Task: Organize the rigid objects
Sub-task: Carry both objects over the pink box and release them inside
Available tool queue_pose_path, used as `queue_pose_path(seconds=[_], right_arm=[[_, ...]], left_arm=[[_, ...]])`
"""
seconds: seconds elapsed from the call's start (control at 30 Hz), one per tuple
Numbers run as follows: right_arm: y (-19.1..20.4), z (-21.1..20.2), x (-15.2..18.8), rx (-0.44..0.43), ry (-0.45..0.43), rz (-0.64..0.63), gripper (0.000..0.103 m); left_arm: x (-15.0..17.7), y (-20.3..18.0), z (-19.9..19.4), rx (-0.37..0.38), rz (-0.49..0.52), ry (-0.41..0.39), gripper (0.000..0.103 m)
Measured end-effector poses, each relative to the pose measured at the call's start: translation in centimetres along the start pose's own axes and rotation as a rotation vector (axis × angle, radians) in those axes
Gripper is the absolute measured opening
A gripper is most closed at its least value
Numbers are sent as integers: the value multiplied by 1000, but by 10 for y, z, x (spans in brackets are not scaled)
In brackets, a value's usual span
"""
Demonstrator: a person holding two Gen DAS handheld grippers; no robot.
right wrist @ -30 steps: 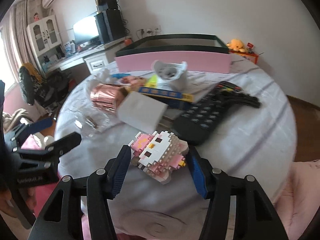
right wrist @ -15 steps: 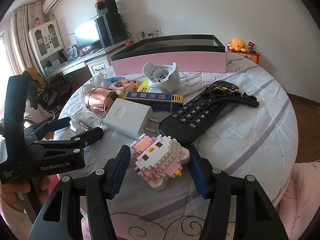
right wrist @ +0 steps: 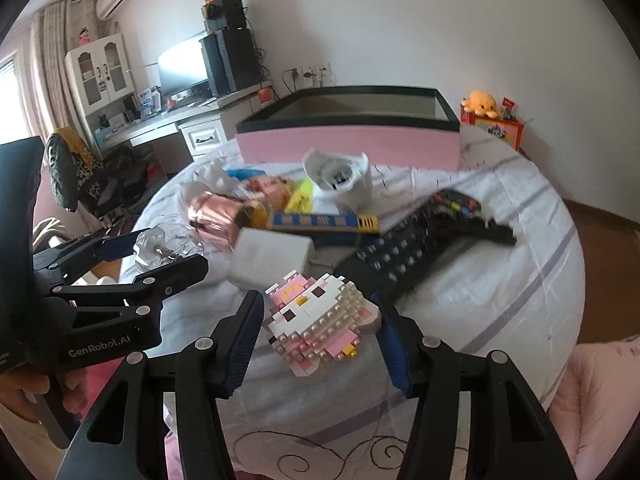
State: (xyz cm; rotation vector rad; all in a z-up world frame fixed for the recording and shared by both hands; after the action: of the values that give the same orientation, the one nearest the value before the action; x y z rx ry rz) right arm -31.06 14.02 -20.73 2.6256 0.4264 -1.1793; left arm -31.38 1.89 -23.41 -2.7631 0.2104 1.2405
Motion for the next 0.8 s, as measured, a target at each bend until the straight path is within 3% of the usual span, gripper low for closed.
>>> queue_pose_path(seconds=[0.23,0.47,0.8], right_arm=[[-6,-6,-31,3,-38,-27,57],[-24,-2,-78,20,-76,-47,57],[-50,46,-164,-10,-74,-43,57]], left_arm=[[-29,-6,-6,18,27,-35,76],[-85,-14,0,20,55,-96,76],[-181,6,54,-3,36,-101,76]])
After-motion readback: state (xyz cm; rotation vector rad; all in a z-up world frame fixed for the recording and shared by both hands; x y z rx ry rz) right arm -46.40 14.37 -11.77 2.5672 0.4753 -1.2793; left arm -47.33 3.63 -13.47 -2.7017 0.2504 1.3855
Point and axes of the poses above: each gripper's, at about its wrist camera, not at the fingertips, and z roughly the way its jaws point, y to its left, x to its underside, the point moved 9 cm from there along z, roughly the way its jaws point, and after that the axes turned 3 degrees about -z, right-handed, at the moved point
